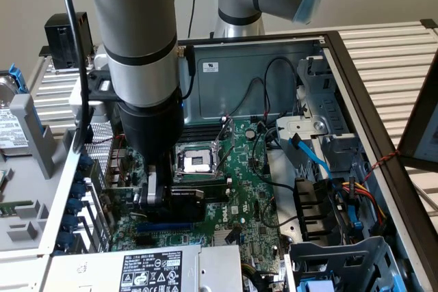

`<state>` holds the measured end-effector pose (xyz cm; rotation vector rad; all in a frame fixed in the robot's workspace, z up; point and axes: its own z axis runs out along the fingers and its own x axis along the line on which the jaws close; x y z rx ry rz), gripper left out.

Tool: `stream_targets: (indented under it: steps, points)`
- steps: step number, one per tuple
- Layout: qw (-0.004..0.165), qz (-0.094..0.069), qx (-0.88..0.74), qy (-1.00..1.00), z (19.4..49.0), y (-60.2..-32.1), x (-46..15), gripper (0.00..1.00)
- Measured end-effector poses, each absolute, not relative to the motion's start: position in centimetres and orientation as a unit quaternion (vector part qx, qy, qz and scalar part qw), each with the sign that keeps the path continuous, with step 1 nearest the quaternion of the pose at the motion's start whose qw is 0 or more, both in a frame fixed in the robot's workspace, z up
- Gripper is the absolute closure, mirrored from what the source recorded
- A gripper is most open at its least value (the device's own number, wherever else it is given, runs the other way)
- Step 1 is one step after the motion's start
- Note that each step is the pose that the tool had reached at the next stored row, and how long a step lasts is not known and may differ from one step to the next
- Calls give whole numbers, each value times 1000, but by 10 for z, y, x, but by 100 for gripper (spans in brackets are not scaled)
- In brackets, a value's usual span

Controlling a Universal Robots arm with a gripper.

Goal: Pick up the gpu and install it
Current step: 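Insert the gpu into the slot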

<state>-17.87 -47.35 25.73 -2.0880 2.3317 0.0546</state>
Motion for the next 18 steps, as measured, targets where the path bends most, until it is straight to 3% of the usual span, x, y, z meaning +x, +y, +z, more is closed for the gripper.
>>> stream_targets:
  steps: [18]
  points:
    - [0, 15, -677, 736, 263, -473, -173, 73]
